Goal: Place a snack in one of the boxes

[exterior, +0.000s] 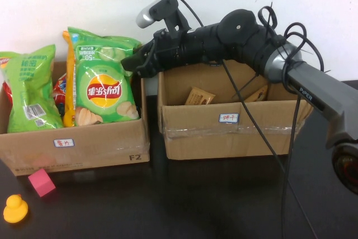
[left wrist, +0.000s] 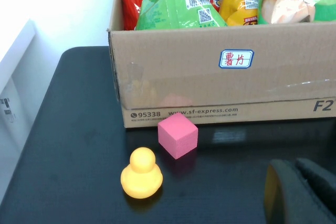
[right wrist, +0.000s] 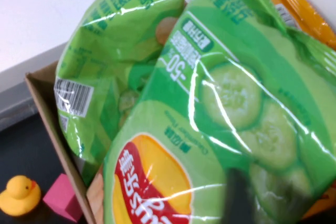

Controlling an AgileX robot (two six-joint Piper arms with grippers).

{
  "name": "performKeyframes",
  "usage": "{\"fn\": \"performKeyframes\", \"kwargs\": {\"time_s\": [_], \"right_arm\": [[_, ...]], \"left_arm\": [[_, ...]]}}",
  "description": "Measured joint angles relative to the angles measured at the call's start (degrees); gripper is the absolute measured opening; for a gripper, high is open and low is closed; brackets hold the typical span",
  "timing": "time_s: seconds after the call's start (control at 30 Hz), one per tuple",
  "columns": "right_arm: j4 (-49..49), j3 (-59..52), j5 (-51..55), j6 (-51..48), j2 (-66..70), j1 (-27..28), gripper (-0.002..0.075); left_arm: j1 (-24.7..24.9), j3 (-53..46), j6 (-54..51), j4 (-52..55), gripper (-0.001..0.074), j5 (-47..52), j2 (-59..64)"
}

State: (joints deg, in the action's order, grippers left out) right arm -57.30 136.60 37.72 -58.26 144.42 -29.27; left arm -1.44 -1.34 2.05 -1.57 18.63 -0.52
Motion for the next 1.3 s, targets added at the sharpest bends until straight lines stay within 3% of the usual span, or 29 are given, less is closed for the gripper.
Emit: {"fn": "performKeyframes", "kwargs": {"time_s": [0.1,0.13,0.23,0.33,0.4,0.5,0.63,0.73,0.93,1.17,1.3], "right_arm": [[-0.7,0.0,0.0,0.0,0.0,0.0,0.0562],[-0.9,0.0,0.0,0.0,0.0,0.0,0.0608],[-1.1,0.0,0.0,0.9,-0.1,0.0,0.0667],[2.1,-0.1,0.5,3.0,-1.7,0.0,0.0678],[7.0,-0.1,2.1,5.8,-4.0,0.0,0.0648],[14.4,-0.1,6.4,13.0,-9.3,0.0,0.0510],[22.5,-0.3,15.0,20.3,-15.7,0.0,0.0185],[25.3,-3.3,17.2,22.0,-19.8,0.0,0.0057],[28.6,-19.3,10.3,22.2,-32.7,0.0,0.0008],[29.1,-56.7,-13.7,20.9,-58.8,-0.1,0.0004],[29.1,-72.7,-21.0,18.5,-71.7,-0.1,0.0003]], "left_arm": [[0.0,0.0,0.0,0.0,-0.0001,0.0,0.0],[0.0,0.0,0.1,0.0,-0.0001,0.0,0.0],[0.0,0.0,0.1,0.0,-0.0001,0.0,0.0],[0.0,0.0,-0.2,0.0,-0.0001,0.0,0.0],[0.0,0.0,-0.3,0.0,-0.0002,0.0,0.0],[0.0,0.0,-0.4,0.0,-0.0002,0.0,0.0],[0.0,0.0,-0.5,0.0,-0.0002,0.0,0.0],[0.0,0.0,-0.5,0.0,-0.0002,0.0,0.0],[0.0,0.0,-0.5,0.0,-0.0002,0.0,0.0],[0.0,0.0,-0.6,0.0,-0.0001,0.0,0.0],[0.0,0.0,-0.6,0.0,-0.0002,0.0,0.0]]}}
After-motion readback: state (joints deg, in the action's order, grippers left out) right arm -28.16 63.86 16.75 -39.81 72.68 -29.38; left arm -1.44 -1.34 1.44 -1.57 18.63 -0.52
